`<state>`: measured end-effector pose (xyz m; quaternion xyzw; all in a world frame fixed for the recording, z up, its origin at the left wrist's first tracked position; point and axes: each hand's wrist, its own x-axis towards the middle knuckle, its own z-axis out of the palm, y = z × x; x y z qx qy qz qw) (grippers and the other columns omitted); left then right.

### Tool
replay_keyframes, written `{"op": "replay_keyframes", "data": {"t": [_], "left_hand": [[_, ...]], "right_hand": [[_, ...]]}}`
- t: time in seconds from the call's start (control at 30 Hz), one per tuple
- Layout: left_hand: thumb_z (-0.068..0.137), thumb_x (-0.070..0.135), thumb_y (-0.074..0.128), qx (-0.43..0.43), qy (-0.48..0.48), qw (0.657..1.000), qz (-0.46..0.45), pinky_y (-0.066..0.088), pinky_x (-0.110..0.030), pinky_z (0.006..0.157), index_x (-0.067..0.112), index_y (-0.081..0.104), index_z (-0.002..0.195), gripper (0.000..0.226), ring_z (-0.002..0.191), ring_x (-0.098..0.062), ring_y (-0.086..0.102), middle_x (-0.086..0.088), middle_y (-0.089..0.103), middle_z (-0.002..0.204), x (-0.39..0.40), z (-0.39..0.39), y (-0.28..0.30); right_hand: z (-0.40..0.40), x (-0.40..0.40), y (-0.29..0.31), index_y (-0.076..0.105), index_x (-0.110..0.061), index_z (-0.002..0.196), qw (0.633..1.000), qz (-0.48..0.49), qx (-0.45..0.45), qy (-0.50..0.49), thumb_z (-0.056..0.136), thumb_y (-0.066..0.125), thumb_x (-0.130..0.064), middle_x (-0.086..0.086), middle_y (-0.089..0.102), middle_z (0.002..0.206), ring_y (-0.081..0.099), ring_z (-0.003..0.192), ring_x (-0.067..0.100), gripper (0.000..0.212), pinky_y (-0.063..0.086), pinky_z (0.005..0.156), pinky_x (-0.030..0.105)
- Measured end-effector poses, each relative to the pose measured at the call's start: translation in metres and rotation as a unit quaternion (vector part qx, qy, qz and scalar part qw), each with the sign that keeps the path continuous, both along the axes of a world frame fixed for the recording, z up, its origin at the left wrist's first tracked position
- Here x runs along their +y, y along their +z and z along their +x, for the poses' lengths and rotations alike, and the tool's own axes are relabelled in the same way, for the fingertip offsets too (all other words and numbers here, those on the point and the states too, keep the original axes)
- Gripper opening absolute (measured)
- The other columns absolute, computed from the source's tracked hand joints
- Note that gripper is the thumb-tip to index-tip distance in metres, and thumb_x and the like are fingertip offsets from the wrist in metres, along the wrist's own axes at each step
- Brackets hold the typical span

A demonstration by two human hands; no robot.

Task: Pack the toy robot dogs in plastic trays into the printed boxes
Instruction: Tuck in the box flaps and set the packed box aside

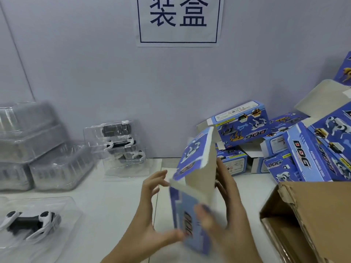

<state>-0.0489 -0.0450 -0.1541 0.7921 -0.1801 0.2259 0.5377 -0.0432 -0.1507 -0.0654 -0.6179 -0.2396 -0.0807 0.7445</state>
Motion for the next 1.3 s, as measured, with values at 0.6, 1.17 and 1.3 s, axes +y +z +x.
{"op": "replay_keyframes", "data": {"t": [0.6, 1.17, 1.3], "left_hand": [[0.074, 0.036, 0.093, 0.069, 0.012, 0.990, -0.126, 0.061, -0.033, 0.094, 0.062, 0.024, 0.149, 0.106, 0.134, -0.014, 0.058, 0.020, 0.058, 0.141, -0.017, 0.007, -0.013], [0.098, 0.074, 0.041, 0.454, 0.512, 0.624, 0.377, 0.040, -0.066, 0.112, 0.028, 0.002, 0.165, 0.091, 0.150, -0.060, 0.017, -0.040, 0.005, 0.164, 0.134, -0.015, 0.013], [0.109, 0.032, 0.044, 0.388, 0.513, 0.626, 0.441, 0.049, -0.046, 0.106, 0.026, 0.011, 0.162, 0.063, 0.146, -0.053, 0.032, -0.040, 0.017, 0.161, 0.108, -0.005, 0.007]], "right_hand": [[0.036, -0.099, -0.080, 0.027, -0.068, 0.146, 0.994, -0.105, -0.010, -0.041, 0.076, 0.087, -0.037, -0.025, 0.058, 0.141, 0.057, 0.132, 0.003, 0.097, 0.054, 0.100, 0.028], [0.042, -0.101, -0.083, 0.019, -0.087, 0.127, 0.978, -0.144, -0.028, -0.149, 0.068, 0.081, -0.044, -0.027, 0.053, 0.138, 0.050, 0.120, -0.017, 0.095, 0.047, 0.077, 0.001], [0.044, -0.103, -0.085, 0.019, -0.086, 0.128, 0.978, -0.149, -0.031, -0.145, 0.068, 0.081, -0.046, -0.026, 0.054, 0.138, 0.049, 0.121, -0.017, 0.095, 0.046, 0.078, 0.004]]}}
